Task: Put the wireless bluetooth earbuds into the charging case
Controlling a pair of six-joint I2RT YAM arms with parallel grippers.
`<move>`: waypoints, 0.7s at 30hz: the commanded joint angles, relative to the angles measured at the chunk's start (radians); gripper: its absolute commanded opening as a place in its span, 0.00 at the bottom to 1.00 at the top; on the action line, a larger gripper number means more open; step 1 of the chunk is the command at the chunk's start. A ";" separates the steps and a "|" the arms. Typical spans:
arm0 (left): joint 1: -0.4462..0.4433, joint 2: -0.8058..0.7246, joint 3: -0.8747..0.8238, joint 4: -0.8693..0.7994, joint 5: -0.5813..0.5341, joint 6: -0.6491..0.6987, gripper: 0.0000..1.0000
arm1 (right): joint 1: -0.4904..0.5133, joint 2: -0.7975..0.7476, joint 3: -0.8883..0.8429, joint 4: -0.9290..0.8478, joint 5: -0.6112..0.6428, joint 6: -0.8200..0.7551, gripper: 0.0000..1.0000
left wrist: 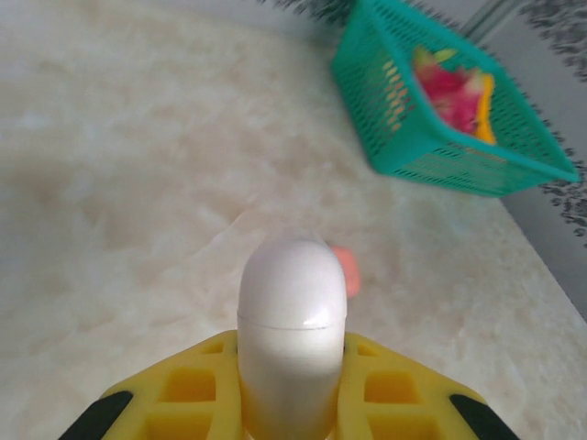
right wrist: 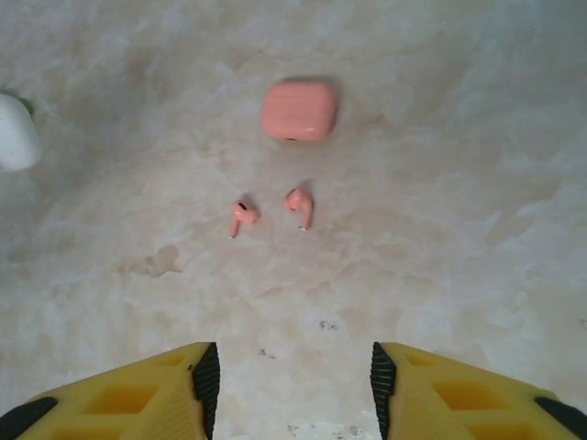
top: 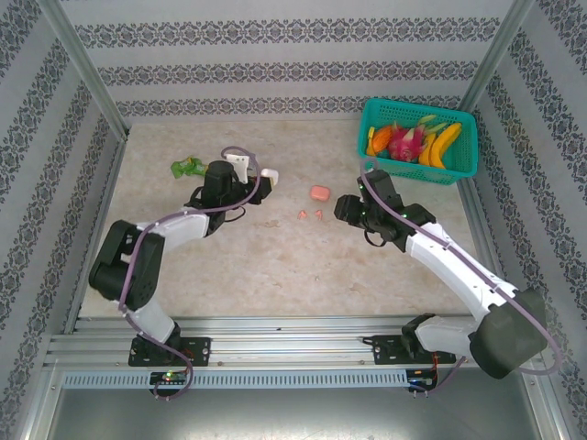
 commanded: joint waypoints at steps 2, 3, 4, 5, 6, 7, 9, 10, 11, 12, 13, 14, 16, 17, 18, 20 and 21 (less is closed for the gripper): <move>0.045 0.094 0.051 -0.054 0.136 -0.135 0.00 | 0.026 0.086 0.030 0.006 0.108 0.088 0.56; 0.050 0.114 0.056 -0.057 0.146 -0.143 0.00 | 0.029 0.114 0.048 -0.002 0.119 0.095 0.57; 0.054 0.130 0.063 -0.063 0.155 -0.149 0.00 | 0.030 0.141 0.071 -0.013 0.126 0.103 0.59; 0.057 0.149 0.073 -0.075 0.162 -0.154 0.00 | 0.030 0.173 0.092 -0.023 0.132 0.108 0.60; 0.059 0.166 0.082 -0.086 0.172 -0.156 0.00 | 0.031 0.204 0.118 -0.035 0.142 0.115 0.60; 0.062 0.179 0.088 -0.097 0.180 -0.160 0.00 | 0.030 0.232 0.143 -0.046 0.145 0.120 0.62; 0.063 0.199 0.103 -0.119 0.193 -0.163 0.02 | 0.030 0.305 0.206 -0.066 0.154 0.125 0.63; 0.064 0.206 0.106 -0.126 0.191 -0.160 0.03 | 0.030 0.339 0.239 -0.079 0.158 0.124 0.64; 0.064 0.213 0.106 -0.130 0.186 -0.161 0.05 | 0.030 0.376 0.279 -0.097 0.164 0.122 0.64; 0.065 0.220 0.107 -0.131 0.183 -0.163 0.08 | 0.030 0.419 0.323 -0.121 0.174 0.120 0.64; 0.066 0.228 0.106 -0.132 0.178 -0.168 0.10 | 0.030 0.451 0.358 -0.138 0.180 0.121 0.65; 0.066 0.237 0.108 -0.134 0.176 -0.175 0.11 | 0.028 0.486 0.392 -0.152 0.185 0.122 0.65; 0.070 0.253 0.106 -0.128 0.177 -0.193 0.15 | 0.022 0.544 0.452 -0.170 0.188 0.126 0.65; 0.072 0.258 0.105 -0.129 0.176 -0.196 0.18 | 0.020 0.572 0.483 -0.178 0.188 0.132 0.65; 0.071 0.260 0.109 -0.137 0.171 -0.197 0.23 | 0.018 0.603 0.515 -0.187 0.187 0.135 0.65; 0.075 0.262 0.115 -0.148 0.167 -0.193 0.34 | 0.017 0.657 0.575 -0.210 0.196 0.137 0.66; 0.076 0.262 0.121 -0.158 0.164 -0.192 0.38 | 0.016 0.687 0.608 -0.224 0.201 0.139 0.67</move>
